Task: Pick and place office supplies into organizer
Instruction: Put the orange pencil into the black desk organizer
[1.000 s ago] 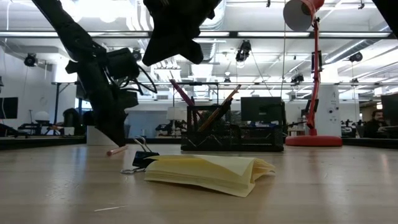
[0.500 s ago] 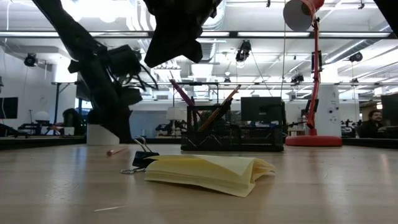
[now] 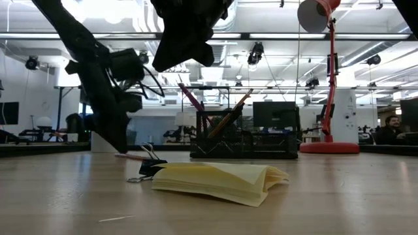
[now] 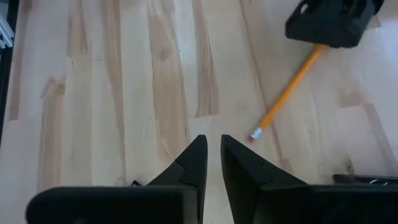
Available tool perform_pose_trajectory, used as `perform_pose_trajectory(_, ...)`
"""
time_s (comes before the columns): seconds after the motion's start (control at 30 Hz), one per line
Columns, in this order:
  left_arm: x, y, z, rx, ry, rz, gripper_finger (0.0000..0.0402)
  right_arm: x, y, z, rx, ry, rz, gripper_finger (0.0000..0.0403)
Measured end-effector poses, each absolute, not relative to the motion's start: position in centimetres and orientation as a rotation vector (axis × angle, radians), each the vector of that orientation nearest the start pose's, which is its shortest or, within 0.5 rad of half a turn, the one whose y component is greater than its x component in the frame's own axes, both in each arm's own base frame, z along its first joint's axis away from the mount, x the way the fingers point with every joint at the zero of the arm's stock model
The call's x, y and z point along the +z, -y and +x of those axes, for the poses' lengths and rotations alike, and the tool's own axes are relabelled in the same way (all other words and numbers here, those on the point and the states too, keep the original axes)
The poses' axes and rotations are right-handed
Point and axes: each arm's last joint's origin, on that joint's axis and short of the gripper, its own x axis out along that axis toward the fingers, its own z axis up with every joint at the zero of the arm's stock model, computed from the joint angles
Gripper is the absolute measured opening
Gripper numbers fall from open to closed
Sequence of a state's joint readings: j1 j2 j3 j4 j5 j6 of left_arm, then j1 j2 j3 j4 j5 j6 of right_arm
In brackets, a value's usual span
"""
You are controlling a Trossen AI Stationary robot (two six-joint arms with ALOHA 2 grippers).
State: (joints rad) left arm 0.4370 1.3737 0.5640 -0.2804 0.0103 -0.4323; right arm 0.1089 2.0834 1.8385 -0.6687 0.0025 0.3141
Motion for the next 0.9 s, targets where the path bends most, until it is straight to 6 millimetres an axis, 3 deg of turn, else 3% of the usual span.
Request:
perform_pose_trajectory(0.4,15.8,-8.0,18.3,0.618,-1.032,-0.613,0.0,25.5,-5.0,45.8,-0.043,-0.925,0.233,0.0038)
perform_pose_trajectory(0.6,16.6,-7.5,17.1,0.552,-1.09,-0.516,0.0,25.5,-5.0,45.8,-0.042,-0.925,0.231,0.0038)
perform_pose_trajectory(0.9,15.3,-7.5,17.3,0.58,-1.136,-0.629,0.0,25.6,-5.0,45.8,-0.041,-0.923,0.231,0.0038)
